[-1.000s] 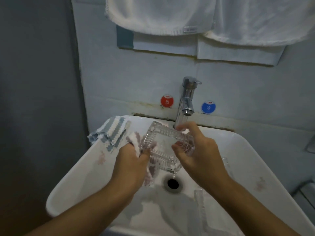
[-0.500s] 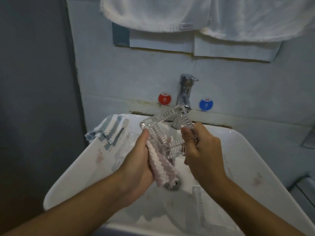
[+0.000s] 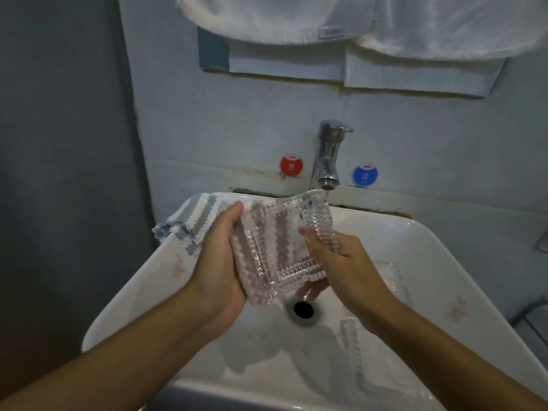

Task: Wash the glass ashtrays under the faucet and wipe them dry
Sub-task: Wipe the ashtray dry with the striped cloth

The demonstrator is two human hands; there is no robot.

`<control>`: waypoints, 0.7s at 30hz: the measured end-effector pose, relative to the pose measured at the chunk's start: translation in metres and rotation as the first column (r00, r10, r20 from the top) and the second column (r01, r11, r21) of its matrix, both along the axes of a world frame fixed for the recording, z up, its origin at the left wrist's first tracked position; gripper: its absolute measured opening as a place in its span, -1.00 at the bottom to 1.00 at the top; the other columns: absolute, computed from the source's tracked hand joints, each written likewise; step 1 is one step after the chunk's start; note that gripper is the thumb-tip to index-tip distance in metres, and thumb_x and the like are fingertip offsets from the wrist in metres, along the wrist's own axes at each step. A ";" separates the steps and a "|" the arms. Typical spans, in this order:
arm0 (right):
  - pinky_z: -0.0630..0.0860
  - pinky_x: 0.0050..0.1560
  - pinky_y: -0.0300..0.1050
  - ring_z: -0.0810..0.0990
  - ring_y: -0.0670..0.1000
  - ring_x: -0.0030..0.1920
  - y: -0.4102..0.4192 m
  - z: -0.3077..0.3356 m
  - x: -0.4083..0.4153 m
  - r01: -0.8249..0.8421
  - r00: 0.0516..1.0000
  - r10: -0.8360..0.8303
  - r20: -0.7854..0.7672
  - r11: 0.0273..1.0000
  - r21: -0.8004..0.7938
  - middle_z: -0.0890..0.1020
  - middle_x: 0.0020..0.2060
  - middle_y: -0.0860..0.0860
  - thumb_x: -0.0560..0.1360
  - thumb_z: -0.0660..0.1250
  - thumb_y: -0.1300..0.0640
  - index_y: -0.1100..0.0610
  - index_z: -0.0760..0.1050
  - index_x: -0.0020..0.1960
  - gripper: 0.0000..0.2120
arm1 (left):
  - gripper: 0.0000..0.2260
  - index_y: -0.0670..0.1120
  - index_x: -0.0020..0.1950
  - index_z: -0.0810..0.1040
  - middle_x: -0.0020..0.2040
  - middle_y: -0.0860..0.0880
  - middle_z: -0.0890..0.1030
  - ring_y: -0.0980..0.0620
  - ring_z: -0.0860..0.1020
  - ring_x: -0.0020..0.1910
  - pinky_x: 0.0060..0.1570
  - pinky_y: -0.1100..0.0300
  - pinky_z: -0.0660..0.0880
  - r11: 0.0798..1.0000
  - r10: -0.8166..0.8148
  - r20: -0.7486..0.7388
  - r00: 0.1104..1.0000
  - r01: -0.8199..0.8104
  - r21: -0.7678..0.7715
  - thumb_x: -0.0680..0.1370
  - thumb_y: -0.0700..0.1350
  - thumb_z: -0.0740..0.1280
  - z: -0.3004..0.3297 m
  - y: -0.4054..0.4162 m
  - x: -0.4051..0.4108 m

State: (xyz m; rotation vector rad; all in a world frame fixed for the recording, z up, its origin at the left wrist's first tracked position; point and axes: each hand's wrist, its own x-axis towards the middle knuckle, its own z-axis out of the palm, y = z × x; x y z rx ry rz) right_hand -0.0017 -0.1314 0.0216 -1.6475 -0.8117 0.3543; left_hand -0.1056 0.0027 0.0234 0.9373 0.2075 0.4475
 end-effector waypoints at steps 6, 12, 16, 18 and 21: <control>0.59 0.05 0.02 0.69 0.12 -0.05 -0.002 -0.002 0.008 -0.016 1.000 0.015 -0.017 0.999 -0.048 0.72 -0.08 0.12 0.66 0.20 -0.04 0.23 0.64 0.00 -0.62 | -0.44 -0.12 0.17 0.69 0.19 -0.22 0.66 -0.21 0.62 0.20 0.31 -0.13 0.43 0.993 -0.114 -0.023 0.993 0.114 0.003 0.63 0.22 0.05 0.001 0.001 -0.001; 0.55 0.21 0.11 0.68 0.10 0.02 -0.002 -0.002 0.008 -0.085 0.996 0.081 -0.041 0.992 -0.095 0.72 -0.05 0.09 0.66 0.19 -0.02 0.24 0.62 0.05 -0.64 | -0.34 -0.09 0.14 0.70 0.17 -0.19 0.67 -0.17 0.66 0.14 0.14 -0.07 0.50 0.971 -0.239 -0.067 0.969 0.239 -0.009 0.57 0.36 0.02 0.004 -0.004 -0.005; 0.53 0.14 -0.05 0.70 -0.15 -0.04 -0.001 0.000 0.004 -0.137 0.988 0.130 -0.083 0.987 -0.085 0.73 -0.06 -0.14 0.67 0.18 0.02 -0.02 0.59 0.17 -0.78 | -0.37 -0.09 0.19 0.69 0.17 -0.18 0.67 -0.17 0.64 0.16 0.29 -0.15 0.46 0.965 -0.261 -0.076 0.962 0.259 -0.033 0.56 0.35 0.07 0.006 -0.007 -0.007; 0.53 0.25 0.07 0.70 -0.04 0.06 0.001 0.000 0.003 -0.140 0.983 0.132 -0.128 0.988 -0.060 0.73 0.02 -0.08 0.67 0.20 0.05 0.01 0.55 0.27 -0.76 | -0.39 -0.15 0.34 0.59 0.20 -0.19 0.63 -0.18 0.57 0.20 0.43 -0.21 0.31 0.961 -0.271 -0.034 0.962 0.268 -0.072 0.57 0.27 0.11 0.005 -0.005 -0.006; 0.50 0.31 0.25 0.65 0.21 0.15 0.001 -0.004 0.005 -0.130 0.974 0.112 -0.195 0.988 -0.084 0.70 0.07 0.15 0.68 0.20 0.03 0.21 0.57 0.22 -0.70 | -0.45 -0.19 0.38 0.53 0.22 -0.29 0.55 -0.20 0.53 0.18 0.42 -0.18 0.32 0.965 -0.250 -0.025 0.968 0.246 -0.093 0.57 0.16 0.16 0.001 0.000 -0.002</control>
